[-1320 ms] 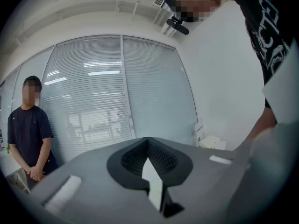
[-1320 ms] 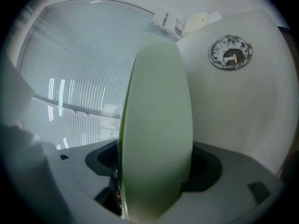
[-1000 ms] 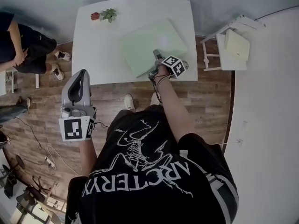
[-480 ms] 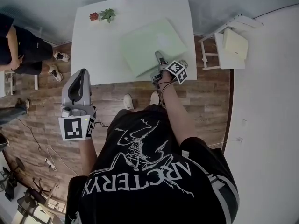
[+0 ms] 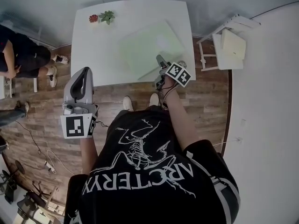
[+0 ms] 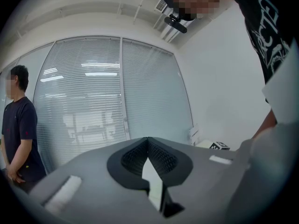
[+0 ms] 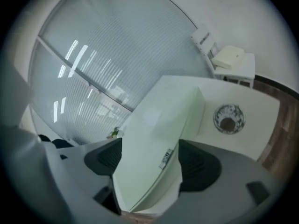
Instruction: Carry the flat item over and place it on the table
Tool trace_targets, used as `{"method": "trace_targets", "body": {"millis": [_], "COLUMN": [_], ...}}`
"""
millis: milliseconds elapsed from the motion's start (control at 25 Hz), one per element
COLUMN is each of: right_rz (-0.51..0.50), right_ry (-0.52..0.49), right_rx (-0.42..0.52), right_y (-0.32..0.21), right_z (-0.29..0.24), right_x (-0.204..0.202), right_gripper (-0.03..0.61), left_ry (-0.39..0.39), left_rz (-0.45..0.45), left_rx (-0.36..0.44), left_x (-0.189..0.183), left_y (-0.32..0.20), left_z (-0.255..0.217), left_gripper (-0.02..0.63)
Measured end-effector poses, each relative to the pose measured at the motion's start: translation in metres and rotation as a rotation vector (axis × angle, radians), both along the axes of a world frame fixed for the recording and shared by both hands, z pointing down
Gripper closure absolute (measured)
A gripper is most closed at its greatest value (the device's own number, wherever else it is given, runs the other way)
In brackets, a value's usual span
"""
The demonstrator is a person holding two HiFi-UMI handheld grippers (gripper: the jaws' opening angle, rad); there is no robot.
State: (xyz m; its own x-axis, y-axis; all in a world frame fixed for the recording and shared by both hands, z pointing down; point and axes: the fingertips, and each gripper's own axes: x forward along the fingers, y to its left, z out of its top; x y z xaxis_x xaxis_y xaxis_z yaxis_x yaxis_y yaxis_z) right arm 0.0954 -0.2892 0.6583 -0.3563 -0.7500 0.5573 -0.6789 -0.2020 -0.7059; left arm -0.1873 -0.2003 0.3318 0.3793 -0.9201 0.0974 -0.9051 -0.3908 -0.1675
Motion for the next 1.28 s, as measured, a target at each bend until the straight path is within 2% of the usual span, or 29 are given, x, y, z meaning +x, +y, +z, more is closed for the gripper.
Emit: {"method": "trace_targets", "body": {"millis": [120,200,240,280,320,440,600,760,880,1040,1280], "right_rz": [-0.088,-0.166,-0.201,-0.229,-0.250,-0.281,-0.325,-0.372,-0.377,-0.366,-0.348], "right_ry": [0.064,0.144,0.202,0.263,0.316,0.416,0.580,0.735,0.789,0.787,0.778], "right_rx": [0.176,0.322,0.392,0.458,0.520,0.670,0.824,0.920,0.961,1.007,1.019], "right_y": [-0.005,-0.009,-0.010,-0.009,-0.007,-0.001,0.016,0.028,0.031,0.032,0.034], "right_z": [-0.056,-0.105,-0.129,-0.152,-0.174,-0.232,-0.285,-0.315,-0.328,-0.345,-0.351], "right_x": [-0.004,-0.008,-0.010,-0.011,-0.013,-0.020,-0.029,-0.040,-0.045,-0.046,-0.044], "right_gripper": [0.190,0.206,0.267,0.404,0.462,0.488,0.528,0.555,0.565,0.566,0.567], "left_ry": [0.008,0.014,0.019,0.023,0.026,0.034,0.038,0.042,0.043,0.037,0.032], "left_rz": [0.006,0.015,0.021,0.028,0.034,0.054,0.083,0.111,0.124,0.136,0.140], "left_rx": [0.001,0.005,0.008,0.011,0.013,0.018,0.025,0.032,0.038,0.052,0.069], "left_x": [-0.002,-0.001,0.000,0.002,0.003,0.007,0.018,0.026,0.030,0.037,0.040], "left_y": [-0.005,-0.008,-0.010,-0.011,-0.012,-0.016,-0.018,-0.024,-0.028,-0.029,-0.031], "left_z": [0.001,0.001,0.001,0.000,0.000,-0.001,-0.002,-0.003,-0.004,-0.009,-0.017], "left_gripper": [0.603,0.603,0.603,0.603,0.603,0.603,0.603,0.603,0.603,0.603,0.603]}}
